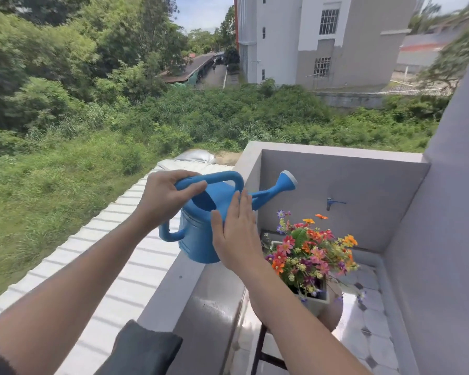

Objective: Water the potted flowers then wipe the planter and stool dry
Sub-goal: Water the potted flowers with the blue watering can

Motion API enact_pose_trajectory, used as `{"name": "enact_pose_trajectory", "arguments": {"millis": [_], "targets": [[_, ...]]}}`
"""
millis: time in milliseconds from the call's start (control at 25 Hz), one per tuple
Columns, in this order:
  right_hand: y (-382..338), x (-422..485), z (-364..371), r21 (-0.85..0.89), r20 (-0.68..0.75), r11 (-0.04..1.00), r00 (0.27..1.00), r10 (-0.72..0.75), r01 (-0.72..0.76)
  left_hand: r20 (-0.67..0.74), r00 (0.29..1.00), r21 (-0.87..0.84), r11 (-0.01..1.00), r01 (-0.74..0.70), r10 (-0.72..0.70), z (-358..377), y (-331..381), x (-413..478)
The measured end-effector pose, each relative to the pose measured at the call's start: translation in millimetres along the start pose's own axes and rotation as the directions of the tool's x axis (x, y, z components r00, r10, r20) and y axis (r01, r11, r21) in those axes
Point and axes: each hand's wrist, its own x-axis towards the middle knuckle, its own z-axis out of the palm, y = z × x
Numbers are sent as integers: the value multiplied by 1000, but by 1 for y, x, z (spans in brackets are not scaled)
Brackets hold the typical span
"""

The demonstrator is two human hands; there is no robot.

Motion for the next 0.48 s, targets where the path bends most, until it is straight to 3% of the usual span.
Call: {"name": "enact_pose_trajectory", "arguments": {"millis": [160, 480], "targets": [[-12, -6, -8, 22, -8, 999, 999, 48, -48, 141, 982, 91, 986, -142, 129, -12, 17, 21], [-24, -25, 9, 134, -16, 988, 997, 82, -79, 400, 905, 346, 891, -295, 144, -14, 43, 43]]}}
